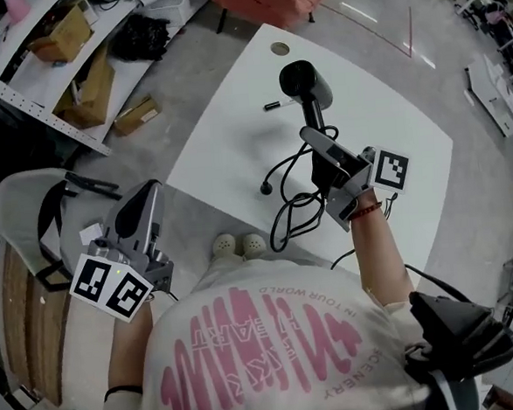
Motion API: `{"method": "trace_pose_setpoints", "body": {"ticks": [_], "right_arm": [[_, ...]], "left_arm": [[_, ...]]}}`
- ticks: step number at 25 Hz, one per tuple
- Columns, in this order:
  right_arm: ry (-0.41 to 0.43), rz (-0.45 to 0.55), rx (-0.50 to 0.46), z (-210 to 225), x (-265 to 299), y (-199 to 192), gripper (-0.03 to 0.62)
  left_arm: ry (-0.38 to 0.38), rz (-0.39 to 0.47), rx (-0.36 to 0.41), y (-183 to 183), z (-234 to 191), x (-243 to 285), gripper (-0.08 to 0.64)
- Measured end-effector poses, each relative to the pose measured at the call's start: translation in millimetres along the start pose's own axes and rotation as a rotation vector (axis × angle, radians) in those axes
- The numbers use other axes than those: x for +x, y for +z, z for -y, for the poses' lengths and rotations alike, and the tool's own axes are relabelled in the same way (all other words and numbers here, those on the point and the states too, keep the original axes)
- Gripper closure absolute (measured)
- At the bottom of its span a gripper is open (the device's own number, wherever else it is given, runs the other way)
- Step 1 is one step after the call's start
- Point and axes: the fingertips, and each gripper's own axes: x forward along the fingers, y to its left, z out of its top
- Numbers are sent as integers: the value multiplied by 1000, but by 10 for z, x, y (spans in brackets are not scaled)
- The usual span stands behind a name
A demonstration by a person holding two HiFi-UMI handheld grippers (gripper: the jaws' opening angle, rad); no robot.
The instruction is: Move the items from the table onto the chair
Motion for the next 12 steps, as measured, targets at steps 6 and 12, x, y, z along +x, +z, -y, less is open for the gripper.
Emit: {"method": "trace_pose_setpoints", "body": {"ticks": [6, 12], "right_arm": [[198, -161, -18, -523, 671, -225, 377], [338, -302, 2, -1119, 1306, -947, 377]], "left_arm": [[196, 104, -18, 51, -143, -602, 551], [379, 194, -42, 42, -485, -1632, 551]]}}
